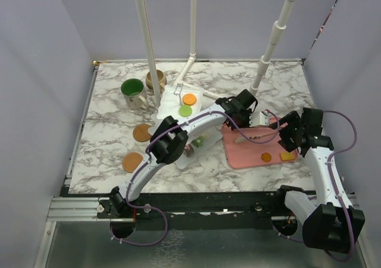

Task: Serve the afternoon tea
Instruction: Pick up the clamp from the tray.

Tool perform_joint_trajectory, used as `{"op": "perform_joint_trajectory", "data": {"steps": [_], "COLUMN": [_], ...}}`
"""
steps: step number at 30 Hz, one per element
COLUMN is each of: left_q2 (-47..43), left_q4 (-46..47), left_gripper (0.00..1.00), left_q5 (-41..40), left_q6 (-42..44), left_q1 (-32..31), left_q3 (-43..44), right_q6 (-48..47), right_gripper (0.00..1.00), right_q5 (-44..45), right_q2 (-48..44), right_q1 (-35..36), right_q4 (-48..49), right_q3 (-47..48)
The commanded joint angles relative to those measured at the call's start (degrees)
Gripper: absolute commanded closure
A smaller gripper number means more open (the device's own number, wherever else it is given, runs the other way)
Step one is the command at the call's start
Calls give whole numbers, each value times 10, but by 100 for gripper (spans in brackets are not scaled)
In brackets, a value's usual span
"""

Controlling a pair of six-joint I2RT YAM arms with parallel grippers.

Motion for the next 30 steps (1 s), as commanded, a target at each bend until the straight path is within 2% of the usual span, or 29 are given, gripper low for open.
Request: {"op": "perform_joint_trajectory", "data": {"steps": [1,3,6,13,21,30], "left_q2": [-99,-138,-186,-282,-320,-367], "left_q4": [96,139,179,251,350,578], "left_gripper": [100,100,100,100,100,100], "left_q5": [-12,-33,-83,-174,-248,-332], "left_q6": [-36,-34,-30,5,66,193], "left_q1": [-6,-14,-31,-69,-111,-132], "left_q3": [-84,-131,-174,-266,-318,-471], "right_q6": [13,25,53,82,108,132], "right_gripper": [14,8,5,4,3,2], "right_q5": [-60,-86,-117,-158,-186,-240], "right_q2": [-10,-11,-14,-29,-37,-32], "right_q1": [-9,-10,-13,-14,-14,-18], "right_q4": [3,13,31,38,50,79], "right_q3": [38,42,43,46,42,44]}}
